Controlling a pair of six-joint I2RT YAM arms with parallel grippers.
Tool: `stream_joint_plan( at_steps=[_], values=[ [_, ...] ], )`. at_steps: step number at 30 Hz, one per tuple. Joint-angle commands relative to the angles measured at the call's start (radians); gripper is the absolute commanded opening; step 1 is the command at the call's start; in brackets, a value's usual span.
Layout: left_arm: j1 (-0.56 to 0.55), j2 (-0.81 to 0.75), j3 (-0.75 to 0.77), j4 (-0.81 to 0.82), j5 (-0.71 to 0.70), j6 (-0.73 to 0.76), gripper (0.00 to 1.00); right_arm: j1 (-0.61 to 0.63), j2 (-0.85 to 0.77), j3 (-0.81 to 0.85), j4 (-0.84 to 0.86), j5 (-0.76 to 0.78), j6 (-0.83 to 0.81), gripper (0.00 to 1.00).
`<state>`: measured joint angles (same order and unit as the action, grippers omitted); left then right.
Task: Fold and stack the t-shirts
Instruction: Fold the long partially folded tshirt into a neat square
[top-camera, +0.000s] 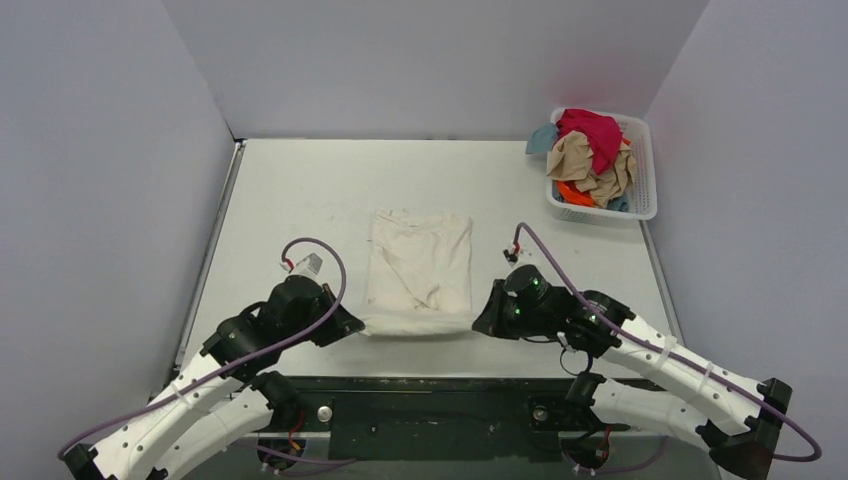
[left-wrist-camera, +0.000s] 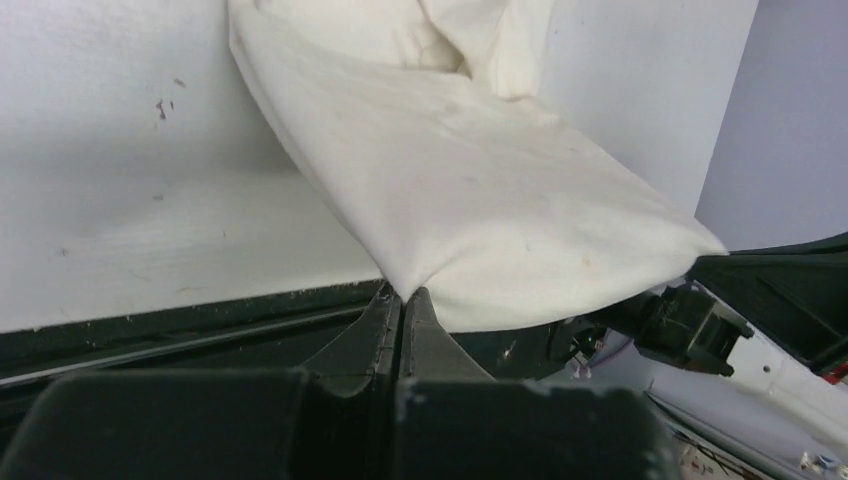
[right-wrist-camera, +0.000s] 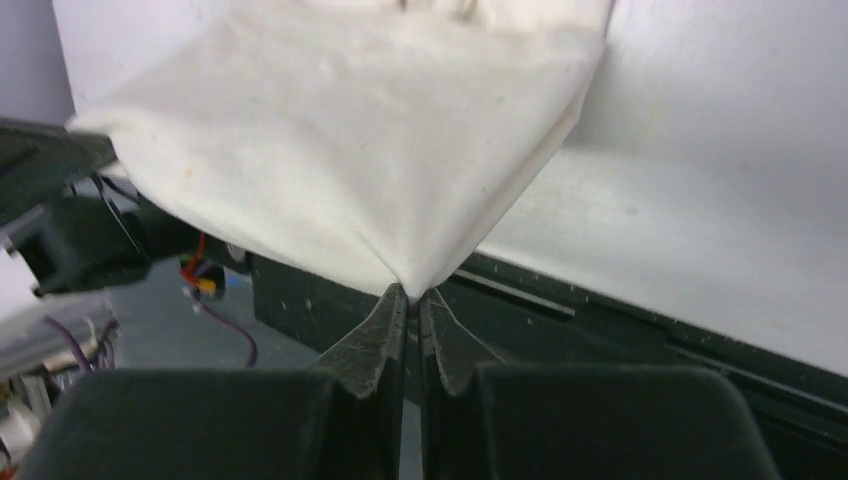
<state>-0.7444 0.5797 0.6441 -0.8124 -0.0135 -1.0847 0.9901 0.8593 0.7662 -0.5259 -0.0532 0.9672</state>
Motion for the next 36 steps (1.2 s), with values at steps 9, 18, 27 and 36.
stream_joint_plan(
  at_steps=[9, 18, 27, 36],
  values=[
    [0.315, 0.403, 0.22, 0.369, 0.084, 0.222, 0.0, -0.313, 0.252, 0.341, -0.067, 0.087, -0.329, 0.0],
    [0.416, 0.645, 0.344, 0.475, 0.121, 0.284, 0.0, -0.504, 0.463, 0.434, 0.086, -0.105, -0.351, 0.0],
    [0.468, 0.875, 0.475, 0.538, 0.132, 0.313, 0.0, -0.607, 0.658, 0.499, 0.146, -0.212, -0.348, 0.0],
    [0.501, 1.087, 0.595, 0.591, 0.156, 0.317, 0.0, -0.671, 0.868, 0.591, 0.223, -0.263, -0.333, 0.0]
  ],
)
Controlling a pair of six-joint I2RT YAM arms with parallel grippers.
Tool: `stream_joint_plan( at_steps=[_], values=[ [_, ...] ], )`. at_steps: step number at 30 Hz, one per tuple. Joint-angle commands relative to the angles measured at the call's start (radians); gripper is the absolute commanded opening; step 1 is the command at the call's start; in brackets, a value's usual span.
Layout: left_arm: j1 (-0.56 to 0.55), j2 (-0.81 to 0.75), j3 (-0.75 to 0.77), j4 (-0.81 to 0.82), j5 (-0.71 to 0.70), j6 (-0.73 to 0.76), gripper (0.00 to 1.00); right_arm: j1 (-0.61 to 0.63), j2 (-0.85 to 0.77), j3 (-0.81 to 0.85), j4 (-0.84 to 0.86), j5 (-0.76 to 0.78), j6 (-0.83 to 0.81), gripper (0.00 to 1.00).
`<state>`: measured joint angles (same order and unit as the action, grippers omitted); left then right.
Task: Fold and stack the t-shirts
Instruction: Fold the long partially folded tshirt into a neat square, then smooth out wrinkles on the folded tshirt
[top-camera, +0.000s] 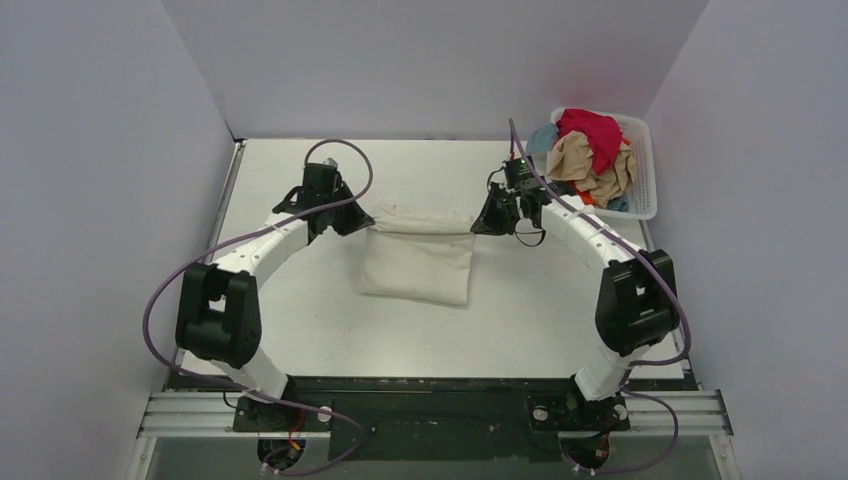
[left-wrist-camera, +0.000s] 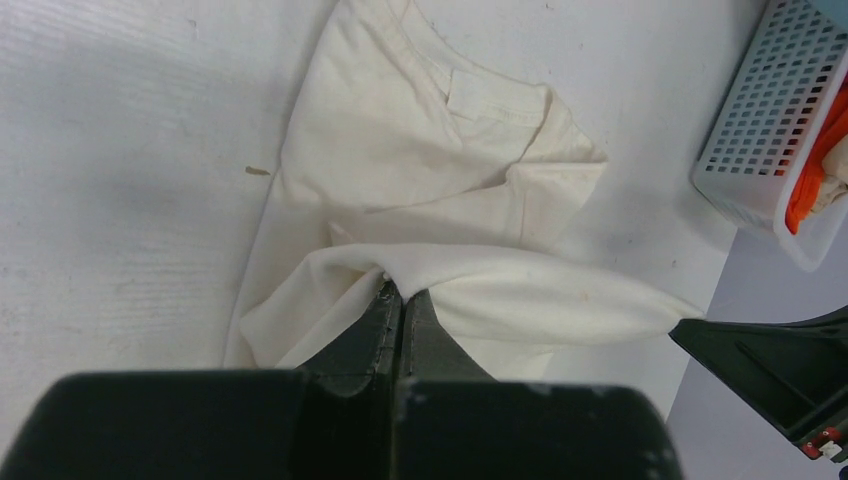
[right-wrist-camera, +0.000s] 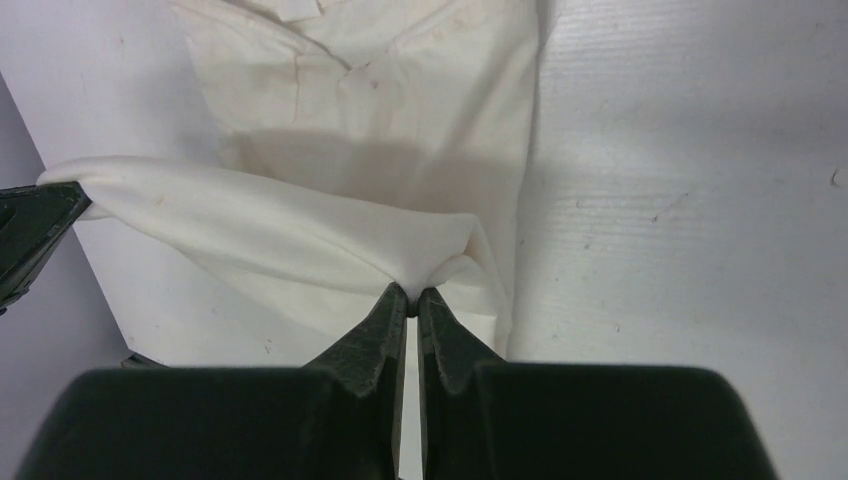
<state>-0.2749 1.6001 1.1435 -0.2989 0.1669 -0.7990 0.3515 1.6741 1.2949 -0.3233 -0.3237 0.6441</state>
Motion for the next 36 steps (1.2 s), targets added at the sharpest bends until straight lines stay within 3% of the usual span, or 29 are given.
stream_joint_plan(
  at_steps=[1, 7, 9, 10, 12, 13, 14, 15, 18, 21, 24, 26, 30, 36],
  values=[
    [0.034, 0.105, 0.106, 0.079, -0.021, 0.031, 0.0, -0.036, 0.085, 0.081, 0.025, 0.009, -0.013, 0.0],
    [0.045, 0.253, 0.195, 0.111, -0.001, 0.028, 0.0, -0.058, 0.249, 0.201, 0.042, 0.026, -0.017, 0.0],
    [0.054, 0.297, 0.227, 0.116, -0.003, 0.024, 0.16, -0.065, 0.314, 0.253, 0.039, 0.029, -0.015, 0.03],
    [0.057, 0.321, 0.251, 0.12, 0.0, 0.022, 0.37, -0.071, 0.347, 0.288, 0.034, 0.037, -0.008, 0.17],
    [0.068, 0.349, 0.31, 0.103, 0.015, 0.031, 0.64, -0.08, 0.371, 0.326, 0.019, 0.082, 0.001, 0.37],
    [0.072, 0.356, 0.356, 0.091, 0.021, 0.044, 0.73, -0.082, 0.371, 0.335, 0.002, 0.12, 0.005, 0.45],
    [0.073, 0.36, 0.377, 0.063, 0.02, 0.055, 0.76, -0.083, 0.359, 0.345, -0.005, 0.141, 0.004, 0.58],
    [0.069, 0.358, 0.41, 0.05, 0.019, 0.075, 0.79, -0.082, 0.347, 0.344, -0.013, 0.172, -0.004, 0.62],
    [0.054, 0.309, 0.401, 0.04, 0.022, 0.094, 0.81, -0.075, 0.26, 0.287, -0.007, 0.184, -0.014, 0.78],
    [0.02, 0.261, 0.324, 0.077, 0.074, 0.101, 0.84, -0.061, 0.188, 0.194, 0.047, 0.12, 0.001, 0.79],
    [0.0, 0.271, 0.288, 0.116, 0.136, 0.103, 0.85, -0.038, 0.143, 0.077, 0.17, -0.045, 0.047, 0.8],
    [-0.005, 0.302, 0.294, 0.141, 0.183, 0.11, 0.85, -0.024, 0.16, 0.052, 0.295, -0.127, 0.101, 0.8],
    [-0.002, 0.406, 0.381, 0.154, 0.187, 0.118, 0.86, -0.011, 0.256, 0.111, 0.391, -0.154, 0.154, 0.8],
    [0.013, 0.568, 0.482, 0.096, 0.121, 0.127, 0.86, -0.04, 0.471, 0.267, 0.344, -0.094, 0.163, 0.79]
  ],
)
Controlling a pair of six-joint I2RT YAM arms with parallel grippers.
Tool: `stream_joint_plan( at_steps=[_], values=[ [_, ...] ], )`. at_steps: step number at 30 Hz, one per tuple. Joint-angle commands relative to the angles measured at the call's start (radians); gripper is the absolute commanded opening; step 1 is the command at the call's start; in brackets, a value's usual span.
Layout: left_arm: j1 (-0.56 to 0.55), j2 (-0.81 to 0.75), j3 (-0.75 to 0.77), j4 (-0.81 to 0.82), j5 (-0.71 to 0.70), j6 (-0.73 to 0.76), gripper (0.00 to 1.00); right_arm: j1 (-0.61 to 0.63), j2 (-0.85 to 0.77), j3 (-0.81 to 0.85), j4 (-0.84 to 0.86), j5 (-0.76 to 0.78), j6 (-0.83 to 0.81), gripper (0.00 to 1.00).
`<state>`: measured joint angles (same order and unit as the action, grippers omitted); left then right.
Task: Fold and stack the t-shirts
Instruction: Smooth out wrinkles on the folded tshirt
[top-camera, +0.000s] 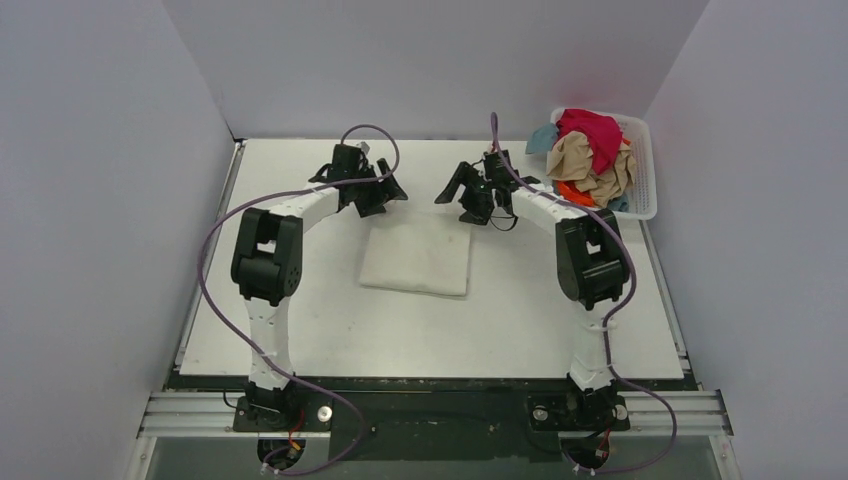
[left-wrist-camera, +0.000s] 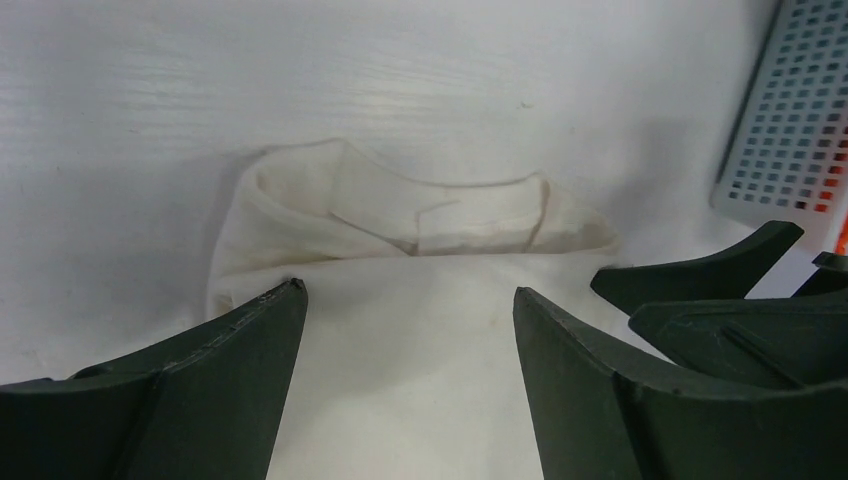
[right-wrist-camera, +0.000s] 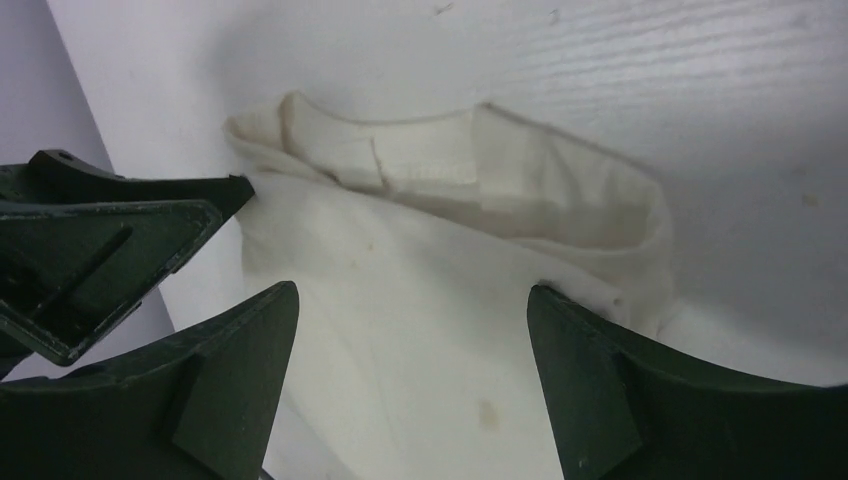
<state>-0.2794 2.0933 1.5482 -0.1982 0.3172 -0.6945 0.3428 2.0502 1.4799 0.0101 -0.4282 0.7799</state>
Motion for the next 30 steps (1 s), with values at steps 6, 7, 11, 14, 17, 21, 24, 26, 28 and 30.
stream_joint_plan(
  at_steps=[6, 7, 11, 14, 17, 21, 24, 26, 28, 30],
  values=[
    [0.035, 0.17, 0.067, -0.074, -0.07, 0.013, 0.86, -0.052, 0.228, 0.105, -0.007, 0.033, 0.035, 0.77],
    [0.04, 0.17, 0.059, -0.077, -0.072, 0.011, 0.86, -0.052, 0.232, 0.105, -0.021, 0.035, 0.033, 0.77],
    [0.05, 0.134, 0.061, -0.094, -0.059, 0.021, 0.86, -0.055, 0.22, 0.165, -0.103, 0.035, 0.005, 0.77],
    [0.051, 0.047, 0.094, -0.123, -0.062, 0.054, 0.86, -0.059, 0.145, 0.25, -0.18, 0.062, -0.054, 0.79],
    [0.051, -0.059, 0.096, -0.143, -0.1, 0.096, 0.89, -0.064, 0.048, 0.268, -0.24, 0.126, -0.098, 0.81],
    [0.052, -0.211, -0.005, -0.161, -0.194, 0.134, 0.91, -0.064, -0.146, 0.143, -0.262, 0.214, -0.129, 0.85],
    [0.052, -0.282, -0.094, -0.2, -0.237, 0.15, 0.91, -0.061, -0.325, -0.069, -0.257, 0.258, -0.123, 0.87],
    [0.051, -0.3, -0.163, -0.209, -0.235, 0.159, 0.92, -0.055, -0.436, -0.205, -0.25, 0.294, -0.123, 0.89],
    [0.052, -0.308, -0.223, -0.21, -0.228, 0.166, 0.92, -0.054, -0.545, -0.328, -0.262, 0.334, -0.122, 0.91],
    [0.051, -0.308, -0.281, -0.21, -0.216, 0.174, 0.91, -0.054, -0.647, -0.425, -0.289, 0.386, -0.12, 0.92]
  ],
)
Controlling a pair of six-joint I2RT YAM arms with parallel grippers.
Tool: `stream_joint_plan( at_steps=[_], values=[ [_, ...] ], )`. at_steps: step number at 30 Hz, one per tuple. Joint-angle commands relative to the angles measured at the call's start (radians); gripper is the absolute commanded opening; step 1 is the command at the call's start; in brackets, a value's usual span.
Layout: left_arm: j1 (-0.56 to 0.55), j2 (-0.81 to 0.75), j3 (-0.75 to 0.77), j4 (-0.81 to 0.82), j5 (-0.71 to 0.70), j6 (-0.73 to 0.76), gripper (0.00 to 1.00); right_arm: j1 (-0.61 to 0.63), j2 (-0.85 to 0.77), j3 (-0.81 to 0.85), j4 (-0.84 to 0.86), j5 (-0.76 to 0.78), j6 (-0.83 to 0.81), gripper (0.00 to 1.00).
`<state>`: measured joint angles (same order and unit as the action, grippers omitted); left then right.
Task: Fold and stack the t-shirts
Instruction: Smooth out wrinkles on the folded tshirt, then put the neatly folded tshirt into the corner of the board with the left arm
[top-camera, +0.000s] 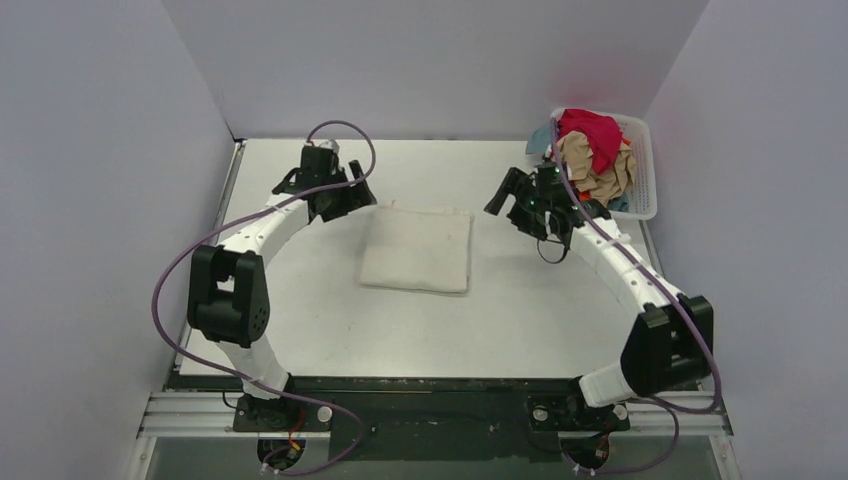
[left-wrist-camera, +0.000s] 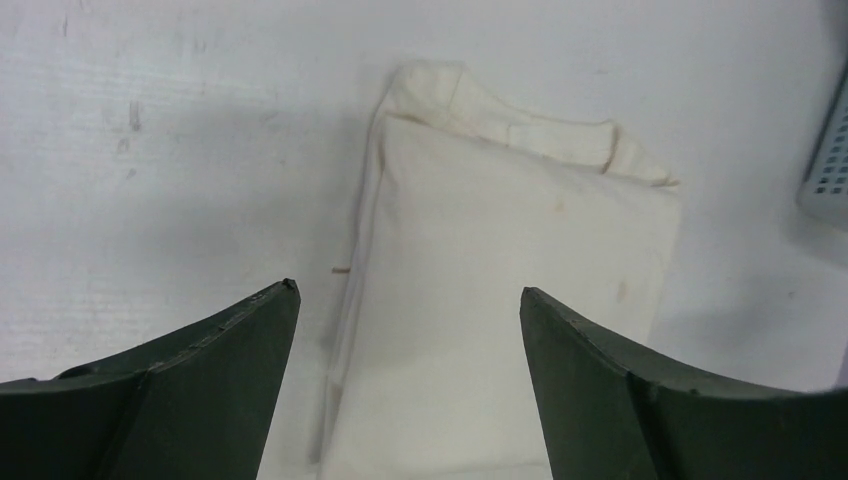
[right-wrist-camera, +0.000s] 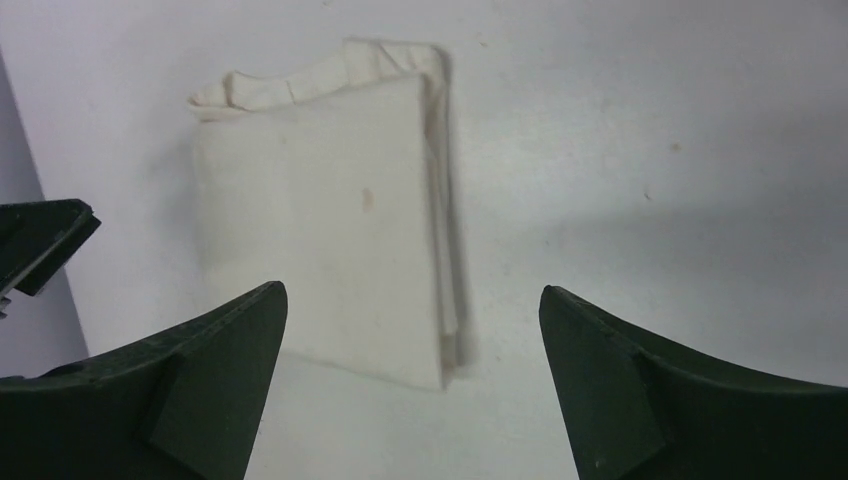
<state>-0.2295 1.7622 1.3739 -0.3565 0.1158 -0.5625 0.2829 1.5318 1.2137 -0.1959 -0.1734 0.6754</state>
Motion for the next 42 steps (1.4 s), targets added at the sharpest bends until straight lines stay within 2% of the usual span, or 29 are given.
stream_joint_plan(
  at_steps=[1, 5, 9, 12, 16, 18, 19, 21, 24, 29, 34, 39, 42],
  values=[
    [0.001, 0.025, -0.119, -0.042, -0.008, 0.048, 0.91, 0.005, -0.192, -0.213, -0.095, 0.146, -0.02, 0.93],
    [-0.003, 0.061, -0.181, -0.009, 0.057, 0.061, 0.8, -0.003, -0.331, -0.319, -0.169, 0.223, -0.034, 0.94],
    [-0.03, 0.114, -0.185, 0.002, 0.089, 0.077, 0.64, -0.008, -0.415, -0.384, -0.202, 0.248, -0.043, 0.94],
    [-0.047, 0.142, -0.175, 0.01, 0.106, 0.075, 0.56, -0.01, -0.439, -0.4, -0.209, 0.27, -0.048, 0.94],
    [-0.07, 0.192, -0.141, -0.017, 0.071, 0.071, 0.39, -0.012, -0.429, -0.392, -0.212, 0.289, -0.064, 0.94],
    [-0.078, 0.212, -0.124, -0.032, 0.046, 0.072, 0.29, -0.016, -0.414, -0.384, -0.211, 0.296, -0.071, 0.94],
    [-0.08, 0.22, -0.114, -0.036, 0.029, 0.068, 0.15, -0.018, -0.408, -0.382, -0.21, 0.301, -0.079, 0.94],
    [-0.076, 0.245, -0.082, -0.067, -0.012, 0.059, 0.0, -0.022, -0.386, -0.374, -0.207, 0.307, -0.092, 0.94],
    [-0.055, 0.272, -0.019, -0.161, -0.109, 0.046, 0.0, -0.031, -0.338, -0.355, -0.206, 0.327, -0.106, 0.92],
    [0.055, 0.249, 0.061, -0.19, -0.251, 0.06, 0.0, -0.041, -0.301, -0.335, -0.181, 0.327, -0.134, 0.91],
    [0.185, 0.294, 0.17, -0.166, -0.286, 0.114, 0.0, -0.051, -0.238, -0.313, -0.172, 0.342, -0.155, 0.9],
    [0.303, 0.431, 0.367, -0.206, -0.302, 0.178, 0.0, -0.065, -0.195, -0.3, -0.171, 0.333, -0.165, 0.89],
    [0.38, 0.525, 0.542, -0.257, -0.324, 0.187, 0.0, -0.076, -0.183, -0.296, -0.172, 0.334, -0.168, 0.89]
  ],
)
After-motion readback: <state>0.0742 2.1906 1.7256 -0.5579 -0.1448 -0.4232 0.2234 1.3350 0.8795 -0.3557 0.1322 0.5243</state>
